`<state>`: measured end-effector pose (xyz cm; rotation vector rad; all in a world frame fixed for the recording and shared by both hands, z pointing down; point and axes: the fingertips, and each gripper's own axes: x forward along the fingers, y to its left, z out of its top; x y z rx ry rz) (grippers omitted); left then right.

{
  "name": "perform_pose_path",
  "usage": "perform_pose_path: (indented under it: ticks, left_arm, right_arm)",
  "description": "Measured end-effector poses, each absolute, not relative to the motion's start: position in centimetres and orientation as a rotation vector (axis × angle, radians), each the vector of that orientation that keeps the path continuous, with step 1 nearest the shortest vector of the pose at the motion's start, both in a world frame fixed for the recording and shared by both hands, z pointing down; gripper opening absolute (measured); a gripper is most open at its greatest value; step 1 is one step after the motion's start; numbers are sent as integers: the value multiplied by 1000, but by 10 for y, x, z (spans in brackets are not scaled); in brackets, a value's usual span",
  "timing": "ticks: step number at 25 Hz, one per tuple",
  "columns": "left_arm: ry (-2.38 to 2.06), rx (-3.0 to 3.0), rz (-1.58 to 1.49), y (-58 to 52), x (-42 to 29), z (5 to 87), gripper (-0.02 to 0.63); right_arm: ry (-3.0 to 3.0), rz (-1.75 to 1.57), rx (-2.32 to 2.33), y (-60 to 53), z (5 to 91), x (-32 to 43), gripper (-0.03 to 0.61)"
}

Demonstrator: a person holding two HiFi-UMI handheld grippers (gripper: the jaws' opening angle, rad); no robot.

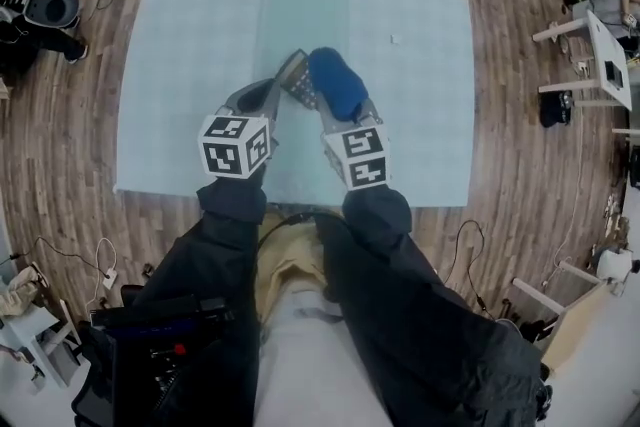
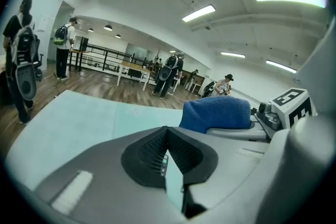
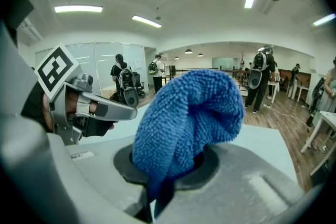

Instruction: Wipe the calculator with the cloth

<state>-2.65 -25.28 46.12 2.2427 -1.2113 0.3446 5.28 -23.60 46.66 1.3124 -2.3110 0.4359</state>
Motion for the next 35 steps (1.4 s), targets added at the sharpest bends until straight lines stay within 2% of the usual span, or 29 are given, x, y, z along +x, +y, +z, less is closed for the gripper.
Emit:
perform_pose_path:
  ticks: [10,19,26,35]
  left_arm:
    - [-1146,2563,183,-262,8,352,-3]
    - [-1148,2694,48,-261,22,291,-3]
    - [-1176,2772,11,-255,26,265,-3]
    - [-1436,2723,-12,-269,3,255,-2]
  right_arm:
    - [-2397,243,1578,-245,365,90,60]
    - [-2472,91,1714,-232,292,111,60]
    - [-2541,9,1736,-221,266,116,60]
    - [-2512,-54,1735,-222,260,112,60]
